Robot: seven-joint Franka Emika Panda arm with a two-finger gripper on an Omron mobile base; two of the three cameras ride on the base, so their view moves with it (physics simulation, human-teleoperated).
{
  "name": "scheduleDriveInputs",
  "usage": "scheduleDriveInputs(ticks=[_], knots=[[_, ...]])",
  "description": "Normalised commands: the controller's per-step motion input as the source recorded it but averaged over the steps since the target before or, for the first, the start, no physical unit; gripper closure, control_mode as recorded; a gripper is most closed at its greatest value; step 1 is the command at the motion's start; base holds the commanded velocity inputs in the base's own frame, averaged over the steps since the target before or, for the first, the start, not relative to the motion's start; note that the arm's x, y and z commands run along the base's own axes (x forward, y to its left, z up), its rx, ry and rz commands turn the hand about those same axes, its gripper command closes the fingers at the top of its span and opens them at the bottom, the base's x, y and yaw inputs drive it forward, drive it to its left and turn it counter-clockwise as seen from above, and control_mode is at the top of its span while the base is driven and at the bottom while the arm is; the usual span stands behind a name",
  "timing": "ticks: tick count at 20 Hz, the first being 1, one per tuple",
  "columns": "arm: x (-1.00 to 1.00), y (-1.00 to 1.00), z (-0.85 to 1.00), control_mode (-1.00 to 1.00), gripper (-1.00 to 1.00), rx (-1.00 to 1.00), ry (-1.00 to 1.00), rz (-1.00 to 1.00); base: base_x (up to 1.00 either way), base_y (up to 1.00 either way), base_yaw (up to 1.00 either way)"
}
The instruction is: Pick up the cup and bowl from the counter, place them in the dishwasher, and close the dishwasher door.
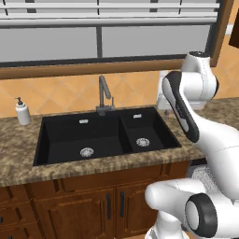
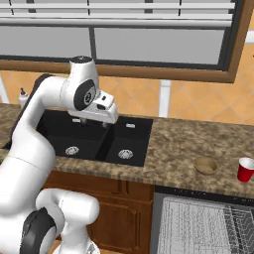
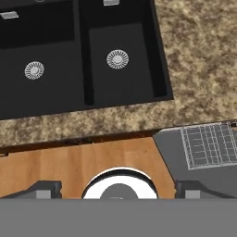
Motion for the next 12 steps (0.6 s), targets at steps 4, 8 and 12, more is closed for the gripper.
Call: scheduleDriveInputs(ticks=[4, 8, 12], knots=[[-0.01, -1.00, -0.61, -1.00, -1.00, 0.08, 0.15, -0.26, 0.00, 0.00, 0.00], [0.03, -1.00, -0.59, -1.00, -1.00, 0.07, 0.17, -0.22, 0.00, 0.00, 0.00], [0.25, -1.00, -0.52, -1.00, -1.00, 0.01, 0.24, -0.17, 0.00, 0.00, 0.00]])
